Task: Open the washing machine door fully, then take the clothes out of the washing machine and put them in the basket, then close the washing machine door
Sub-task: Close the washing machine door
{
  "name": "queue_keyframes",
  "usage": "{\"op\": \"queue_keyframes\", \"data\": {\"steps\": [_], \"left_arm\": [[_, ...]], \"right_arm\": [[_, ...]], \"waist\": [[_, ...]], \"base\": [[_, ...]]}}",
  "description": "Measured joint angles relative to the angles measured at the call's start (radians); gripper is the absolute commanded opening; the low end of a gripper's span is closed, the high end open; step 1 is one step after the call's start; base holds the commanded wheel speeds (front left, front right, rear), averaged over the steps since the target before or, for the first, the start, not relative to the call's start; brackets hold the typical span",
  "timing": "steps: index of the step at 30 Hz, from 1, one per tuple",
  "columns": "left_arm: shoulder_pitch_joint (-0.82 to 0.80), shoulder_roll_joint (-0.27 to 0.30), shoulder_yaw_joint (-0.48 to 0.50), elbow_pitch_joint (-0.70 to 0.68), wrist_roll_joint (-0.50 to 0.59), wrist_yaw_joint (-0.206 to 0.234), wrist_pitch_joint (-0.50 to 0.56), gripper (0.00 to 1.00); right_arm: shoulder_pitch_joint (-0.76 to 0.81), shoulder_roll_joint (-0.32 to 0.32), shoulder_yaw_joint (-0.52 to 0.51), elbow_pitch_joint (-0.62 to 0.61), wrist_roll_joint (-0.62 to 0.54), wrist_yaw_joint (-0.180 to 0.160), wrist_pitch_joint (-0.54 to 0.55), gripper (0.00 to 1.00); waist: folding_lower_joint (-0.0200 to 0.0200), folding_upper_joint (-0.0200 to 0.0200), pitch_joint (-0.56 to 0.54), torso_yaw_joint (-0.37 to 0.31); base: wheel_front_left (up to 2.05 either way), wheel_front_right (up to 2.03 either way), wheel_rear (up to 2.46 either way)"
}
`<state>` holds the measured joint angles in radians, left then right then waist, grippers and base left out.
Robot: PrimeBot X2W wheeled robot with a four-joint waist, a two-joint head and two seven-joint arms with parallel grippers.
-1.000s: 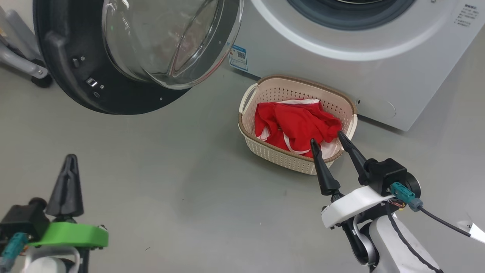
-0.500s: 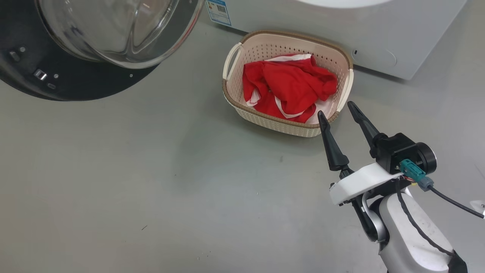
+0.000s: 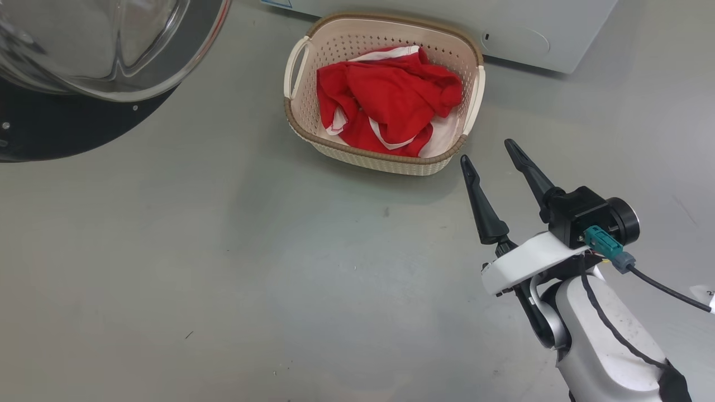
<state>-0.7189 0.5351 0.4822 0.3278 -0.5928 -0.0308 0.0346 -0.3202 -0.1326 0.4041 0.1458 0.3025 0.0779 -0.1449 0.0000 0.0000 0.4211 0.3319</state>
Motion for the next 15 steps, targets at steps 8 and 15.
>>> {"op": "queue_keyframes", "data": {"steps": [8,15], "left_arm": [[-0.146,0.019,0.085,0.182,-0.130,0.071,0.124,0.00],[-0.265,0.020,0.213,0.311,-0.247,0.135,0.186,0.00]], "right_arm": [[-0.002,0.000,0.002,-0.002,0.000,0.000,0.000,1.00],[-0.022,0.003,0.016,-0.002,-0.006,0.003,0.000,1.00]], "waist": [[0.0000,0.0000,0.015,-0.038],[0.0000,0.0000,0.026,-0.068]], "base": [[0.00,0.00,0.00],[0.00,0.00,0.00]]}}
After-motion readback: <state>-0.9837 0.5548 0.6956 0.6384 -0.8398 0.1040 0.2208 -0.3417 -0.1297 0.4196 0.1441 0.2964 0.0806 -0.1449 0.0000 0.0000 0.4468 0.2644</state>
